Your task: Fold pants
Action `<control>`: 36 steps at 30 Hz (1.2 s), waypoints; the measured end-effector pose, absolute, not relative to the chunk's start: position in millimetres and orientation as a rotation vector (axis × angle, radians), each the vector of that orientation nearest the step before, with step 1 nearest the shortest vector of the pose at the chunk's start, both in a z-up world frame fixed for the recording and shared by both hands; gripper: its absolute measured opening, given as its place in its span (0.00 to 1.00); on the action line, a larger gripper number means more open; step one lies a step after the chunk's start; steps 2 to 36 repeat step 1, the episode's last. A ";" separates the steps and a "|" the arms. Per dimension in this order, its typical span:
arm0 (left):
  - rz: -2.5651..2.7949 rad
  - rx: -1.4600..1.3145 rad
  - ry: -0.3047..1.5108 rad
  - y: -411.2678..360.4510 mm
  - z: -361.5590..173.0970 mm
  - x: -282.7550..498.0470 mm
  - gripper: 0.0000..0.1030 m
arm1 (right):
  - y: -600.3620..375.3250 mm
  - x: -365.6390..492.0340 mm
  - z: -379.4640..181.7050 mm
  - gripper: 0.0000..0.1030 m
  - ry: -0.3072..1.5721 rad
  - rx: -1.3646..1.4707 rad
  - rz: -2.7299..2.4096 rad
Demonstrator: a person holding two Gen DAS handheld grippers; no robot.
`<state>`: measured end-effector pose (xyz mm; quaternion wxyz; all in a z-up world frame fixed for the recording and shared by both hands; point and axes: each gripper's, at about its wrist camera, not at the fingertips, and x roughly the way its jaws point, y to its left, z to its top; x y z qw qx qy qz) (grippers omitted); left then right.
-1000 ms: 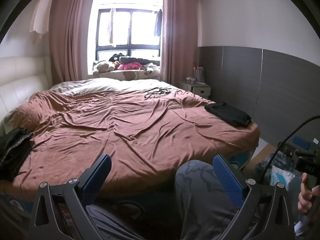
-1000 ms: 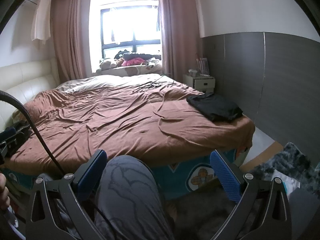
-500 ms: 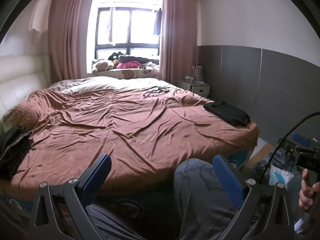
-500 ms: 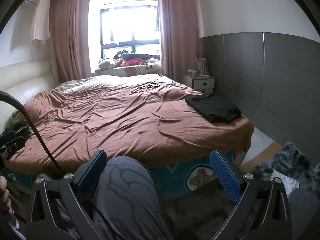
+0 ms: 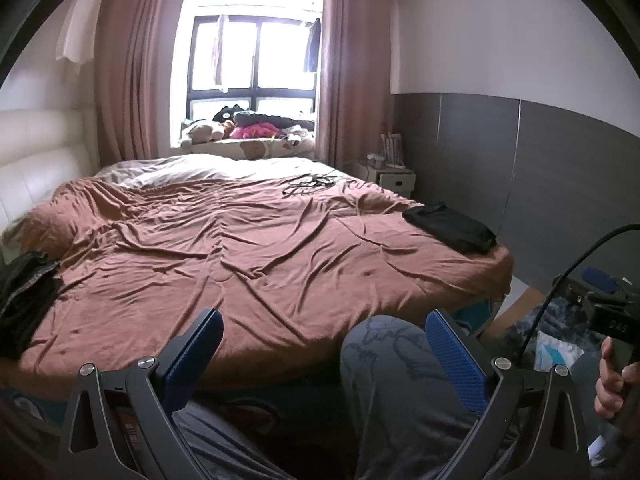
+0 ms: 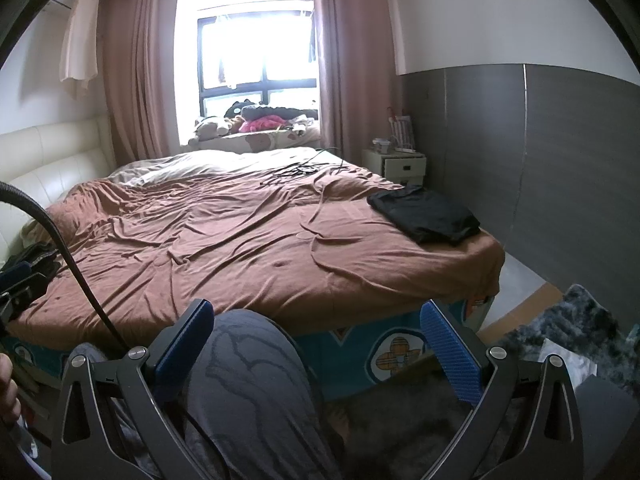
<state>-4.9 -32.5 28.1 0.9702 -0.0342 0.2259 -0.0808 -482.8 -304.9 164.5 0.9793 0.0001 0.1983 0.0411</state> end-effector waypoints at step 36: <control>-0.163 -0.071 0.454 -32.5 28.8 -5.1 0.99 | -305.6 -482.7 164.2 1.00 0.400 0.000 0.083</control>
